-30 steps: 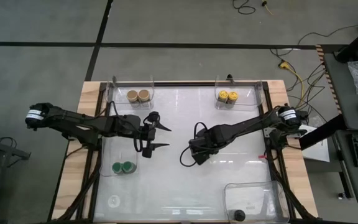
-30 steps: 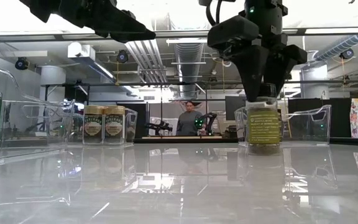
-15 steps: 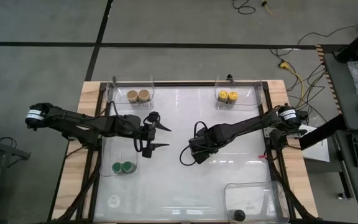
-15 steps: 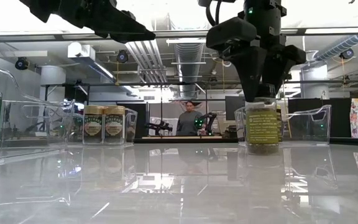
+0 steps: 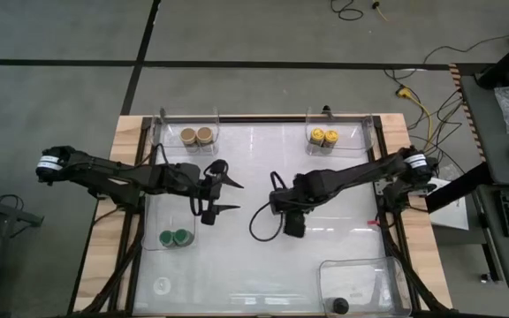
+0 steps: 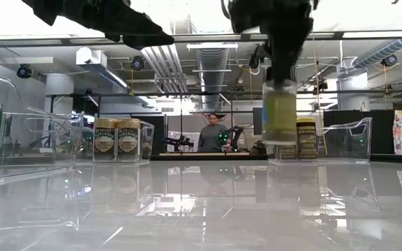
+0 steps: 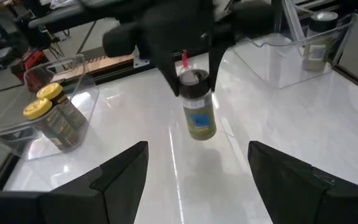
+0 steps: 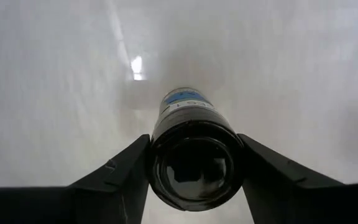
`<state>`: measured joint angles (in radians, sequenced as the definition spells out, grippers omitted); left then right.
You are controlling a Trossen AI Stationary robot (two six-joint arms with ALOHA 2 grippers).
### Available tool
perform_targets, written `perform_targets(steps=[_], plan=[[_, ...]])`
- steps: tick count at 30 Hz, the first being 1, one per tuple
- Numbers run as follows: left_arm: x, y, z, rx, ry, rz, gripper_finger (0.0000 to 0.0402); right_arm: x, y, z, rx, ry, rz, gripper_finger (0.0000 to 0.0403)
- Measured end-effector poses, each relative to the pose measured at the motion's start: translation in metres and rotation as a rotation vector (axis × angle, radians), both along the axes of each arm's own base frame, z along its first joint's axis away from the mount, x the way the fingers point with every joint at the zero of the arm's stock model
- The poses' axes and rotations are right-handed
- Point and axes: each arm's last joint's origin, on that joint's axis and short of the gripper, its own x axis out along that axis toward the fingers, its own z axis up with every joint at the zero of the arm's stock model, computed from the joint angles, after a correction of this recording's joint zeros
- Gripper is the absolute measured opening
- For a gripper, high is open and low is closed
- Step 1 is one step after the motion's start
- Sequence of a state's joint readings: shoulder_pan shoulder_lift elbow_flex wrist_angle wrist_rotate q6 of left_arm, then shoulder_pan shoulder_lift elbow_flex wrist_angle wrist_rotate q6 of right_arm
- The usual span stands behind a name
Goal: Sort spices by type
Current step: Put the black seasoning bottle into the bottom right transparent bin
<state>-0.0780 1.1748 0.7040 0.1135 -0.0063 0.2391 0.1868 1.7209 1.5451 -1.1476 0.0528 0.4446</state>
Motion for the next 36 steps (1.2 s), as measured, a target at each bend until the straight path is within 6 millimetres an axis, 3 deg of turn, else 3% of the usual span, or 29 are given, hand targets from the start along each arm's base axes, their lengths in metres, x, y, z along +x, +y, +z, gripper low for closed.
perform_targets(steps=[7,11,16,24,31,36], plan=[[0.0,0.0,0.0,-0.071,0.008,0.027,0.026,-0.015,0.019,0.013,-0.117,0.086,0.851,0.0203],[0.0,0.0,0.0,-0.103,0.011,0.039,0.026,-0.017,0.027,0.012,-0.156,0.096,1.103,0.0202],[0.0,0.001,0.0,-0.136,0.007,0.071,0.026,-0.025,0.044,0.012,-0.167,0.12,1.268,0.0203],[0.004,0.003,0.017,-0.162,-0.062,0.166,0.026,-0.066,0.081,0.03,-0.25,0.247,1.481,0.0203],[0.008,0.003,0.034,-0.167,-0.116,0.179,0.026,-0.099,0.102,0.064,-0.35,0.174,1.479,0.02],[0.007,0.004,0.029,-0.14,-0.085,0.224,0.026,-0.121,0.12,0.083,-0.304,0.065,1.438,0.0206]])
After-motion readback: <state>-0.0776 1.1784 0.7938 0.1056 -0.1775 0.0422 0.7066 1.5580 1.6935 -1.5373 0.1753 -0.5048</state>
